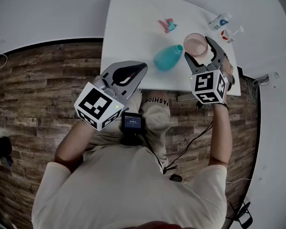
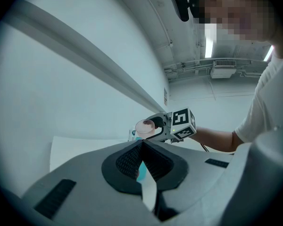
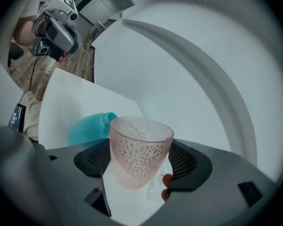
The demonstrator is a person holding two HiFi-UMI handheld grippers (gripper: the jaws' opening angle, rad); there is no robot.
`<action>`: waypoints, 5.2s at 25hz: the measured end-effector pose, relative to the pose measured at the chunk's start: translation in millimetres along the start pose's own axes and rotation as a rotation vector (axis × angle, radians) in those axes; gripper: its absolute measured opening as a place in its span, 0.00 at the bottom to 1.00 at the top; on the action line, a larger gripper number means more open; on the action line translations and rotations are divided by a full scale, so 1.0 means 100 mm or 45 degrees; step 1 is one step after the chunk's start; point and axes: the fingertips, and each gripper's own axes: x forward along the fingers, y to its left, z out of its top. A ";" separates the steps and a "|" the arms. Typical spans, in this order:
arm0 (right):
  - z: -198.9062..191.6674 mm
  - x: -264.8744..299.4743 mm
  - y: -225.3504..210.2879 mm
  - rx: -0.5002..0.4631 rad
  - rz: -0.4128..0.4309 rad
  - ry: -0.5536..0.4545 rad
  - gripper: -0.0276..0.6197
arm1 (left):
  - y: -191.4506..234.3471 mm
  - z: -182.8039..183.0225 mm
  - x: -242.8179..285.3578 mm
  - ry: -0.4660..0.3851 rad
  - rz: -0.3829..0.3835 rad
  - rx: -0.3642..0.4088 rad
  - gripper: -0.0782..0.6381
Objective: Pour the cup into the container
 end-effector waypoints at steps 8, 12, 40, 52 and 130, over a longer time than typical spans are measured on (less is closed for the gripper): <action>0.00 0.02 -0.01 -0.019 -0.005 0.011 0.63 | 0.02 -0.02 -0.01 0.001 0.004 -0.006 0.13; 0.01 0.03 -0.02 -0.038 -0.013 0.018 0.63 | 0.02 -0.04 -0.01 0.003 0.006 -0.011 0.12; 0.04 0.04 -0.06 -0.119 -0.053 0.039 0.63 | 0.05 -0.05 -0.03 0.001 0.008 -0.022 0.12; 0.05 0.03 -0.09 -0.135 -0.068 0.042 0.63 | 0.04 -0.05 -0.03 0.004 0.007 -0.023 0.13; 0.15 -0.09 -0.34 -0.243 -0.158 0.063 0.63 | 0.06 -0.04 -0.11 -0.010 0.020 -0.033 0.13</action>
